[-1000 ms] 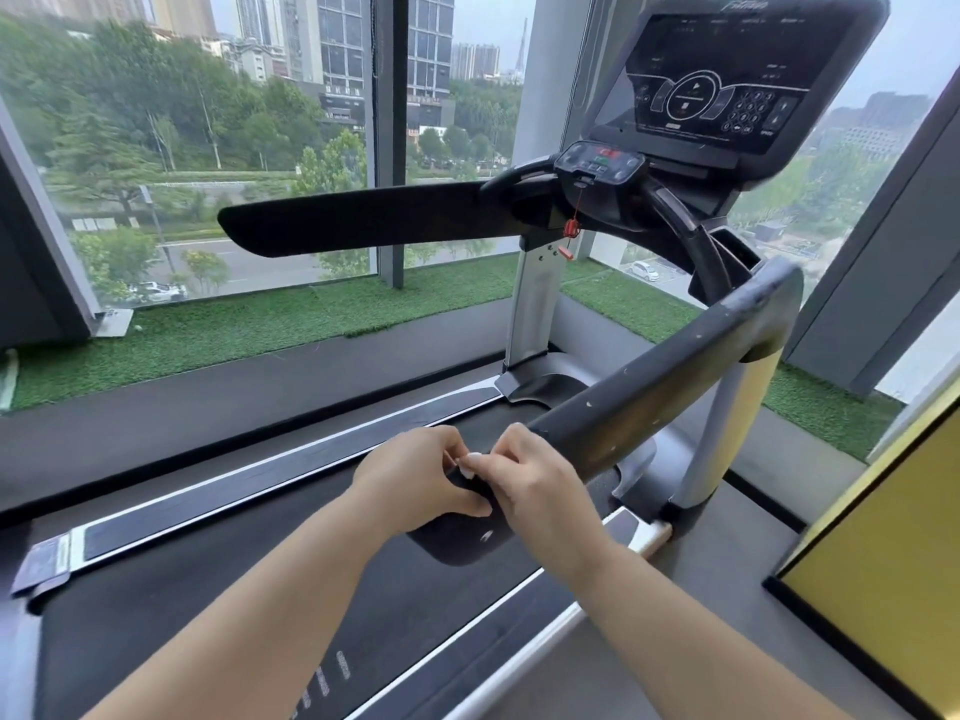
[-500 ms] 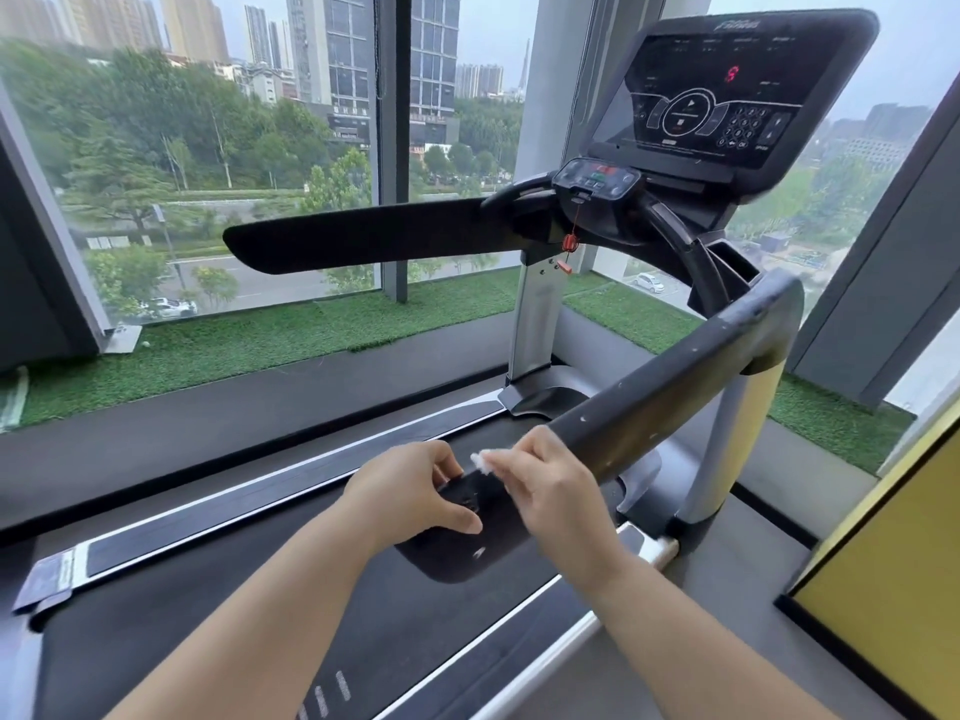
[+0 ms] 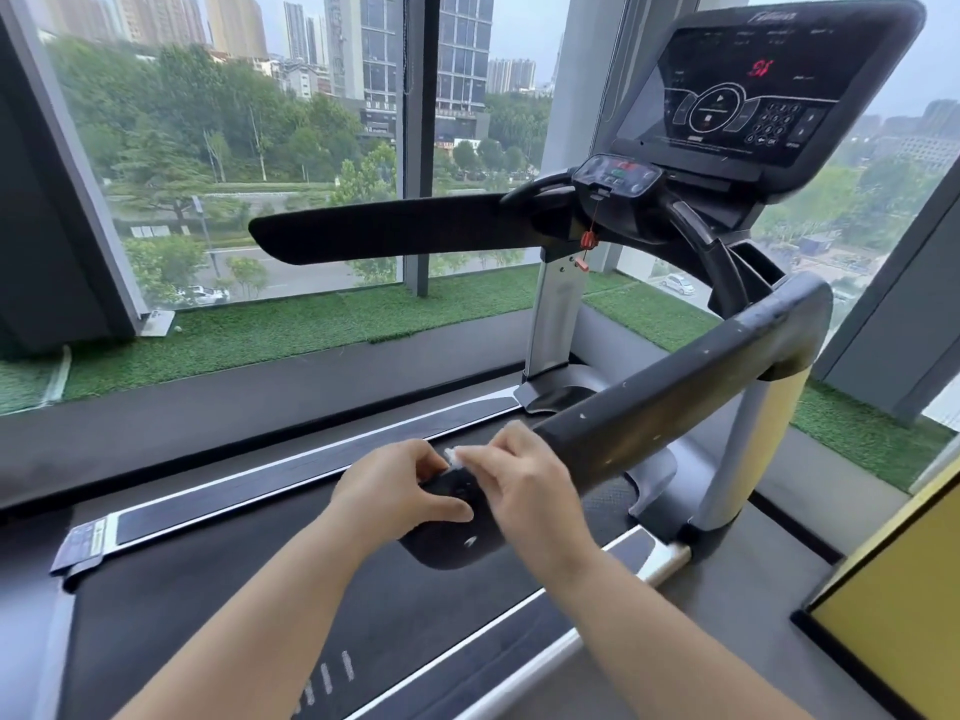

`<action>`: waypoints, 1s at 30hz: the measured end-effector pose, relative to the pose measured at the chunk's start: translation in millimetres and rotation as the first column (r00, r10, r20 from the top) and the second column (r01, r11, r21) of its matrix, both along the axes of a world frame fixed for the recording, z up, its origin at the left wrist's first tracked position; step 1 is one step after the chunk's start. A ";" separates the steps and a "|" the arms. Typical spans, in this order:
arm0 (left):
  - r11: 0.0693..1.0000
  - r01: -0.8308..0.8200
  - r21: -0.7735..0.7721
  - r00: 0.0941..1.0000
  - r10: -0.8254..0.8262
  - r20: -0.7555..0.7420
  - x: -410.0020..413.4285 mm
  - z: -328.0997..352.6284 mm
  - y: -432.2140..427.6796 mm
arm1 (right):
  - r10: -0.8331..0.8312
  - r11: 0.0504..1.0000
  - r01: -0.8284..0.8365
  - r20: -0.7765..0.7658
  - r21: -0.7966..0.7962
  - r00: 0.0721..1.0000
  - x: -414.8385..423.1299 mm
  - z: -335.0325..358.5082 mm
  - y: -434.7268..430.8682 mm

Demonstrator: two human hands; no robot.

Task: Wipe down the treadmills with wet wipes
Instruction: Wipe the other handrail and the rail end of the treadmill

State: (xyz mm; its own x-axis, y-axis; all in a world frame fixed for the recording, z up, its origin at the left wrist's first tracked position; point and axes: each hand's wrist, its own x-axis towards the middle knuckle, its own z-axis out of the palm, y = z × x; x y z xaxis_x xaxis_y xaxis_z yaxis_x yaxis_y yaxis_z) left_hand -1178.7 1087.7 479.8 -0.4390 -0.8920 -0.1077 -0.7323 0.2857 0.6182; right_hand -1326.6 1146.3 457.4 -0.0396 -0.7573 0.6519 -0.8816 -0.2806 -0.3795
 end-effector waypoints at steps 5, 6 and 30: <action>1.000 -0.022 -0.006 1.000 0.022 -0.011 0.5 0.3 2.7 | 0.082 0.995 -0.076 -0.099 0.064 0.992 0.5 -16.2 -4.0; 1.000 -0.016 0.000 1.000 0.016 0.001 0.6 1.3 1.9 | 0.066 0.997 -0.060 -0.103 0.055 0.993 -7.6 -15.0 -5.5; 0.982 0.181 -0.055 0.973 -0.171 0.157 -6.3 8.4 -14.0 | -0.244 0.955 0.259 0.112 -0.148 0.963 -67.8 1.1 -5.1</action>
State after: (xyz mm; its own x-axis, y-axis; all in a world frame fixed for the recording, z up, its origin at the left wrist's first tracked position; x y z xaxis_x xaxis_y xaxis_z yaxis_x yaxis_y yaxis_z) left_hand -1185.0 1073.7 488.2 -0.5730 -0.8097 -0.1263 -0.7500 0.4560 0.4792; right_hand -1394.4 1141.2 458.5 -0.2804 -0.6016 0.7480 -0.8949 -0.1179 -0.4303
